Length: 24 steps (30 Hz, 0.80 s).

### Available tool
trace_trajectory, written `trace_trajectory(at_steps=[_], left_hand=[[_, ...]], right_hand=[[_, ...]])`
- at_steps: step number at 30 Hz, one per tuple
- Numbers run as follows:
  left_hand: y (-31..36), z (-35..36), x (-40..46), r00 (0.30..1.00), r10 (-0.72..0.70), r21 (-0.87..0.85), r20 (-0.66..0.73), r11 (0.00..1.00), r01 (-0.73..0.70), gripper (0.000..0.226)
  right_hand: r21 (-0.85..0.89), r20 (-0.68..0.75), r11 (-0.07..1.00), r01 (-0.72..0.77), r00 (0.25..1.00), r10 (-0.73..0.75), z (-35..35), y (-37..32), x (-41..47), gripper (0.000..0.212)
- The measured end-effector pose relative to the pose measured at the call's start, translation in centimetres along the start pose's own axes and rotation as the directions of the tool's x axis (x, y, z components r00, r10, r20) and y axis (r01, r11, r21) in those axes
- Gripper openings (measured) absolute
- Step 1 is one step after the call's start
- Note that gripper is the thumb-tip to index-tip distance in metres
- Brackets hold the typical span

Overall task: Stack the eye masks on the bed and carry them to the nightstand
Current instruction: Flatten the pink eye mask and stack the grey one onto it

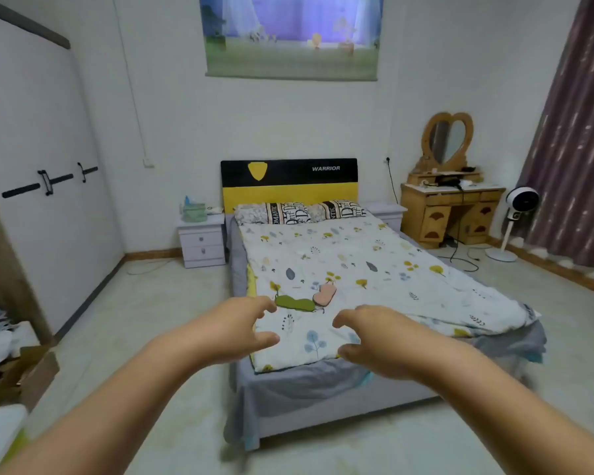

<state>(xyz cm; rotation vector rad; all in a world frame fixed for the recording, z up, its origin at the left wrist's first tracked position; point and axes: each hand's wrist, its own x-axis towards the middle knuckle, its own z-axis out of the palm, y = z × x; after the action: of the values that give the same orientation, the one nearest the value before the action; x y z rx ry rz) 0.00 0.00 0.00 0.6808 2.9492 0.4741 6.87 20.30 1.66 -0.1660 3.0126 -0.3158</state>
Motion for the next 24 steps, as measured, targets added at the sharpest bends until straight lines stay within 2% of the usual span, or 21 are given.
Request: trace_trajectory(at_steps=[9,13,18,24], left_hand=[[-4.2,5.4,3.6,0.990,-0.070,-0.055,0.122,0.996,0.077,0.052],[-4.9,7.4,6.0,0.981,-0.101,-0.065,0.168,0.991,0.114,0.049],[-4.4,9.3,10.8,0.967,-0.129,-0.060,0.220,0.988,0.145,0.047],[-2.4,11.2,18.4,0.952,-0.164,-0.064,0.258,0.981,0.186,0.046]], right_hand=[[-0.039,0.102,0.997,-0.060,0.993,0.064,5.7,1.1,3.9,0.037],[-0.004,0.159,0.996,-0.086,0.984,0.085,7.0,2.7,6.2,0.035],[0.009,0.221,0.993,-0.115,0.969,0.110,7.5,6.4,9.9,0.036],[0.011,0.208,0.992,-0.122,0.971,0.118,7.3,12.6,15.6,0.035]])
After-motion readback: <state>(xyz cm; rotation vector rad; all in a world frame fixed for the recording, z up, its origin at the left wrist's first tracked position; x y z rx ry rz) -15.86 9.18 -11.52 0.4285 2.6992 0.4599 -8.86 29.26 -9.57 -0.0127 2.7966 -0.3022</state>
